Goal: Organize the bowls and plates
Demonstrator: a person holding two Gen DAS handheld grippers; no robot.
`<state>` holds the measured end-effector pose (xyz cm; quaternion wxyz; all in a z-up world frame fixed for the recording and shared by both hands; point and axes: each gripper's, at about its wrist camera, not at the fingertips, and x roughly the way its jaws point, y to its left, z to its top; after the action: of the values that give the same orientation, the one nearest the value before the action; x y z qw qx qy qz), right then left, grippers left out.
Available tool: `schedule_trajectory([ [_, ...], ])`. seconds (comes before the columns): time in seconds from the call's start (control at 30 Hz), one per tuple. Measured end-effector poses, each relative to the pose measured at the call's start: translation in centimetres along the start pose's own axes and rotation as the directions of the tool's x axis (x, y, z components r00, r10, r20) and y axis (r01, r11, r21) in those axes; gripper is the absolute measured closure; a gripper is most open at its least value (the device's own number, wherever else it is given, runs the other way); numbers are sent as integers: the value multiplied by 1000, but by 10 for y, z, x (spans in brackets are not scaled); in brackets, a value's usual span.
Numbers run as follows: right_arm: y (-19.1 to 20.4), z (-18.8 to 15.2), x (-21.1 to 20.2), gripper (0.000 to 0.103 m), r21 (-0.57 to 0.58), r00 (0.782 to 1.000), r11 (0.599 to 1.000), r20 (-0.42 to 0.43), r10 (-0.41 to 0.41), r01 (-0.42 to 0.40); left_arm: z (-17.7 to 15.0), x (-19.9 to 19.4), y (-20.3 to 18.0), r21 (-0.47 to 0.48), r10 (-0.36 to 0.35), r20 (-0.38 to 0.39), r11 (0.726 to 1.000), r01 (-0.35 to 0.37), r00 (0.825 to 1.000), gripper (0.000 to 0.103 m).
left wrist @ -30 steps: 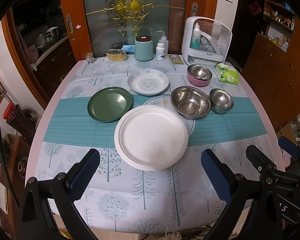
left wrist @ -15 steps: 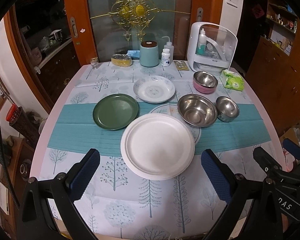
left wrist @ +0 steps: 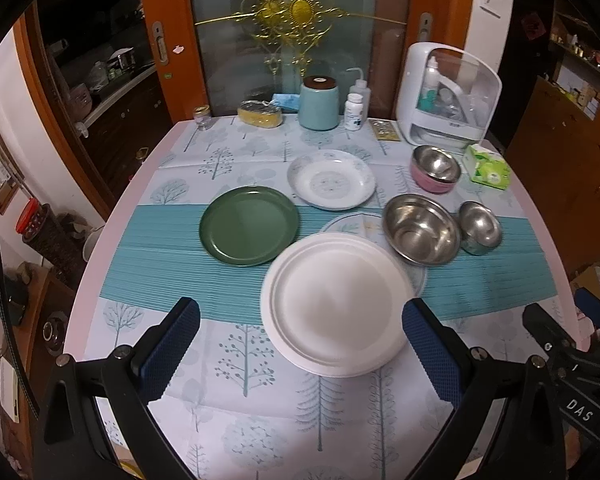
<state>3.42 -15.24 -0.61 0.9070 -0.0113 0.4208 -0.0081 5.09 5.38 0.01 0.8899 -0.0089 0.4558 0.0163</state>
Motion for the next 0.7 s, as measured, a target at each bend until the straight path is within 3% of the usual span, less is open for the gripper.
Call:
schedule_trajectory([
  [0.53,22,7,66,11,-13,995,999,-89,-34,33,10,77,36,0,57,-92,998,-57,994,2],
  [0.7,25,7,95,20,-16,990,999,-134,-43,41,13,119,49,-2,37,-161,999,-38,986,2],
])
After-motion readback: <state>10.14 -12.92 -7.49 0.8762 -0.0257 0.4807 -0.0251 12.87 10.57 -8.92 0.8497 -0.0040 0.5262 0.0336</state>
